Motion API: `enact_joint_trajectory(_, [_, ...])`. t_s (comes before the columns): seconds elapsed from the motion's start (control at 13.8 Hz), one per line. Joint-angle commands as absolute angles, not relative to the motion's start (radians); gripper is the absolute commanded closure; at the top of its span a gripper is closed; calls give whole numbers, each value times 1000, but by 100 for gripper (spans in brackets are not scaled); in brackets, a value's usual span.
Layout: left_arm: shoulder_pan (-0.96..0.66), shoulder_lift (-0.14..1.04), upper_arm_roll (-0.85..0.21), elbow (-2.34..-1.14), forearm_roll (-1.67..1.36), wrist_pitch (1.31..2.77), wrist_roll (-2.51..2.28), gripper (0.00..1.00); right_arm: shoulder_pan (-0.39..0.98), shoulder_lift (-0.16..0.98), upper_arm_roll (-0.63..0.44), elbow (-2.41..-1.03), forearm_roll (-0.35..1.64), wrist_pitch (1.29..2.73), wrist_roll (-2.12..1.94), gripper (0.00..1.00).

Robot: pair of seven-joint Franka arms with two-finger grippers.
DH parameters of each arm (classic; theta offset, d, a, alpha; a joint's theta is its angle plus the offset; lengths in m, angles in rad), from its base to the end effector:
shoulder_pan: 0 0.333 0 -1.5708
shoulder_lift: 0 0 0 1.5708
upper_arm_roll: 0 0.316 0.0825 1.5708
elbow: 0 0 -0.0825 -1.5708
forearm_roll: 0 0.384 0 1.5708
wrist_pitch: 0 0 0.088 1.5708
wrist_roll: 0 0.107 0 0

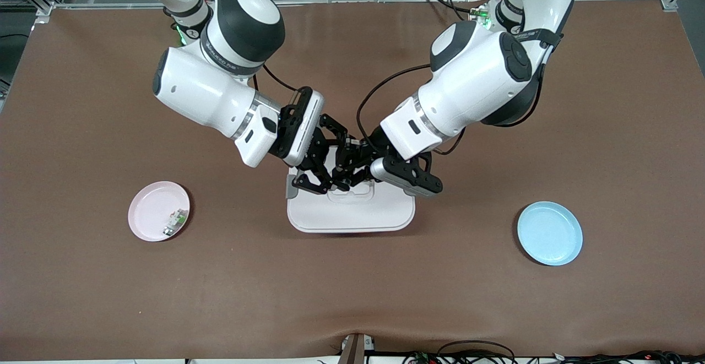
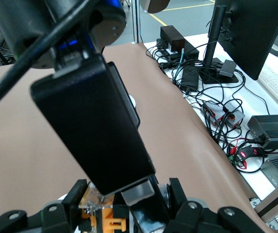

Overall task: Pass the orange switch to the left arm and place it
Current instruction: 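Grasp the orange switch with the left gripper beside the right gripper, then open the right gripper and release the switch to the left gripper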

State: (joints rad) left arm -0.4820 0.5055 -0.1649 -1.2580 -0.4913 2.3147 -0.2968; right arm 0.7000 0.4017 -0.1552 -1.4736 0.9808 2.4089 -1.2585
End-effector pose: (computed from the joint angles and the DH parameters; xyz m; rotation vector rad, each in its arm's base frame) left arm 0.6103 -0.4328 0.5385 2.4164 -0.0870 0.3153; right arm 0.6034 0.3946 0.5129 -1.9586 -1.4253 -0.9582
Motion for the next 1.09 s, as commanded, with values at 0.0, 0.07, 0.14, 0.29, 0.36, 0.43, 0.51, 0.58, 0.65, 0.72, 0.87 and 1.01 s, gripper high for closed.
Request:
enact_joint_trajectory(0.0, [-488, 492, -160, -1255, -477, 2306, -310, 100, 712, 411, -172, -1447, 968, 2407, -1229, 85])
enact_joint_trajectory(0.07, [-488, 492, -160, -1255, -477, 2306, -310, 100, 713, 411, -172, -1447, 968, 2407, -1227, 82])
enact_joint_trajectory(0.14, [-488, 492, -160, -1255, -476, 2306, -310, 100, 712, 411, -172, -1447, 968, 2407, -1229, 77])
enact_joint_trajectory(0.29, [-488, 492, -160, -1255, -477, 2306, -310, 100, 712, 410, -170, -1448, 969, 2408, -1229, 65])
enact_joint_trajectory(0.36, [-486, 491, -160, -1255, -477, 2306, -310, 100, 712, 408, -172, -1448, 971, 2408, -1229, 62])
enact_joint_trajectory(0.43, [-485, 491, -160, -1255, -477, 2306, -310, 100, 712, 408, -172, -1448, 973, 2408, -1229, 53])
enact_joint_trajectory(0.51, [-485, 491, -160, -1255, -477, 2306, -310, 100, 712, 408, -172, -1448, 973, 2408, -1229, 38])
enact_joint_trajectory(0.58, [-483, 491, -160, -1255, -477, 2306, -310, 100, 712, 408, -172, -1448, 974, 2408, -1230, 26])
enact_joint_trajectory(0.65, [-483, 491, -160, -1255, -477, 2306, -310, 100, 712, 407, -172, -1450, 974, 2408, -1230, 5])
enact_joint_trajectory(0.72, [-483, 491, -160, -1255, -477, 2306, -310, 100, 712, 405, -172, -1451, 974, 2408, -1230, 0])
enact_joint_trajectory(0.87, [-483, 491, -160, -1255, -477, 2306, -310, 100, 712, 403, -172, -1451, 974, 2408, -1232, 0])
enact_joint_trajectory(1.01, [-482, 491, -160, -1255, -477, 2306, -310, 100, 712, 403, -172, -1451, 976, 2408, -1232, 0])
